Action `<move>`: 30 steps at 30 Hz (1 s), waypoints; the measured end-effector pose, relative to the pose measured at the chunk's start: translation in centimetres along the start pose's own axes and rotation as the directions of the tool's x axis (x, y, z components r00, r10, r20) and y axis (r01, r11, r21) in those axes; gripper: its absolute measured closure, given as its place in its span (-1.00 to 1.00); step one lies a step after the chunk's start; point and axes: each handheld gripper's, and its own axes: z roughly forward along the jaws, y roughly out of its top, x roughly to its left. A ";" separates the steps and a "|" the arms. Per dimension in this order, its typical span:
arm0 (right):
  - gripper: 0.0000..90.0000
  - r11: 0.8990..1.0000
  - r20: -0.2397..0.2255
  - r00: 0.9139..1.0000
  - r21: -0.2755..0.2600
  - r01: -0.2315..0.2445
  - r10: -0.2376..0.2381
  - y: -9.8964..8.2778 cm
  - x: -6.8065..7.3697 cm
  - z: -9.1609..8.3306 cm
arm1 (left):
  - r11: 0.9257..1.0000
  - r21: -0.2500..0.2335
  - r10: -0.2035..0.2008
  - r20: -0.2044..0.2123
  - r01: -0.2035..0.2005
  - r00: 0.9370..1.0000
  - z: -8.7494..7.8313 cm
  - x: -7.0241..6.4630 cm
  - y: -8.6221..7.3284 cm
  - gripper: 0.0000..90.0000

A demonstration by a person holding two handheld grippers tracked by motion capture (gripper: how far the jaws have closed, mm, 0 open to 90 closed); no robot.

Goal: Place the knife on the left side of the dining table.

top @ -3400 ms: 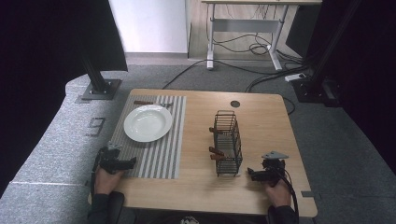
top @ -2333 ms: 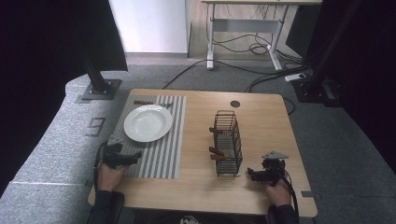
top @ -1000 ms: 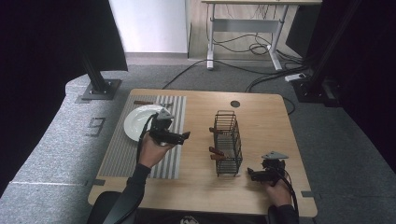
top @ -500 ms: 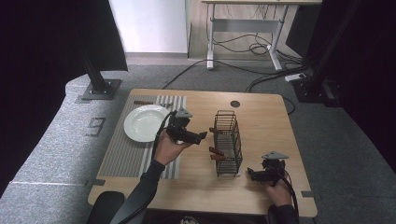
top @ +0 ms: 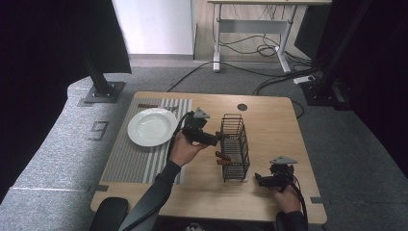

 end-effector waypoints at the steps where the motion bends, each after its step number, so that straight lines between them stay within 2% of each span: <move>1: -1.00 1.000 0.000 1.000 0.000 0.000 0.000 0.0 0.0 0.0 | 1.000 0.000 0.000 0.000 0.000 1.000 0.0 0.0 0.0 -0.89; 6: -1.00 1.000 0.000 1.000 0.000 0.000 0.000 0.0 0.0 0.0 | 1.000 -0.004 -0.016 -0.019 0.016 1.000 0.2 0.5 0.6 -0.82; 10: -1.00 1.000 0.000 1.000 0.000 -0.001 0.001 0.0 0.0 0.0 | 0.999 -0.003 -0.045 -0.033 0.045 0.998 0.7 0.9 1.4 -0.69; 13: -1.00 1.000 0.000 1.000 0.001 0.000 0.000 0.0 0.0 0.0 | 0.999 0.005 -0.047 -0.046 0.047 0.998 1.0 1.0 1.7 -0.67; 21: -1.00 1.000 0.000 1.000 0.001 -0.001 0.001 0.0 0.0 0.0 | 0.996 0.002 -0.088 -0.073 0.088 0.993 2.1 1.7 2.4 -0.52; 23: -1.00 1.000 0.000 1.000 0.002 -0.001 0.001 0.0 0.0 0.0 | 0.994 -0.010 -0.108 -0.067 0.108 0.992 2.2 1.8 2.2 -0.43; 28: -1.00 1.000 0.000 1.000 0.001 -0.001 0.001 0.0 0.0 0.0 | 0.992 -0.032 -0.125 -0.045 0.123 0.991 2.1 1.5 1.8 -0.28; 29: -1.00 1.000 0.000 1.000 0.001 -0.001 0.001 0.0 0.0 0.0 | 0.992 -0.034 -0.126 -0.041 0.125 0.991 2.0 1.5 1.8 -0.22; 30: -1.00 1.000 0.000 1.000 0.001 0.000 0.000 0.0 0.0 0.0 | 0.991 -0.035 -0.128 -0.027 0.127 0.991 2.0 1.4 1.8 -0.04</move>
